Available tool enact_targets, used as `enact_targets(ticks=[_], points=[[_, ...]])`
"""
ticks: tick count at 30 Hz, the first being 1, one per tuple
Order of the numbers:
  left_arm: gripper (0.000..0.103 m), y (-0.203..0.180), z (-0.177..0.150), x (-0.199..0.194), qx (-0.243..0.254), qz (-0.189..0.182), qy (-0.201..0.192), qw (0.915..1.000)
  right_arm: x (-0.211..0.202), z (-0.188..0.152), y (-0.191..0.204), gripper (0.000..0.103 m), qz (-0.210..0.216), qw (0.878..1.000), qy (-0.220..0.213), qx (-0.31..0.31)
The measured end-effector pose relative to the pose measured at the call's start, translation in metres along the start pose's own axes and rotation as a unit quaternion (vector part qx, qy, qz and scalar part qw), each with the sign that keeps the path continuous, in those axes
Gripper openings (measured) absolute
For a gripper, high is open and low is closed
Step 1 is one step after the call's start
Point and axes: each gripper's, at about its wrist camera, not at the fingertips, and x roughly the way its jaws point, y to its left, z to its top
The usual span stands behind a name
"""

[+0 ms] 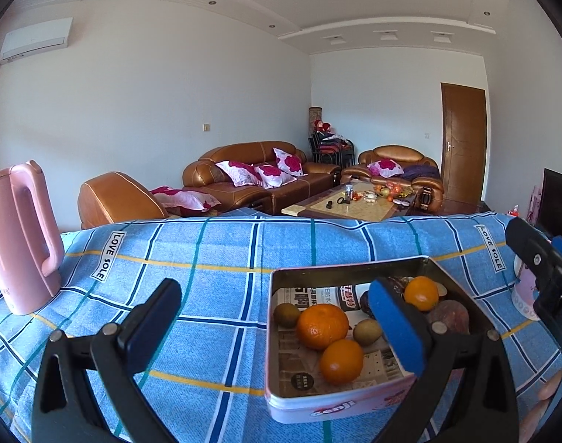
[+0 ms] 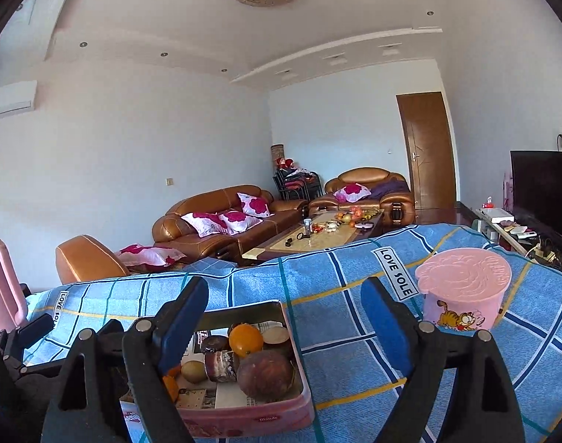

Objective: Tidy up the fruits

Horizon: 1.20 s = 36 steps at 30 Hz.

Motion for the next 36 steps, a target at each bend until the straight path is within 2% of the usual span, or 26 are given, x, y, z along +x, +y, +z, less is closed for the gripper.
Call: enact_targets(ticks=[11,36], points=[[0.103,0.009,-0.005,-0.016,-0.011,0.005,-0.008,0.9999,-0.030,-0.002,0.010,0.086,-0.014,0.999,-0.038,-0.025],[0.103,0.007,-0.006,-0.019,-0.002,0.013,-0.011,0.9998,-0.034,-0.003,0.010,0.087,-0.026,0.999,-0.032,-0.025]])
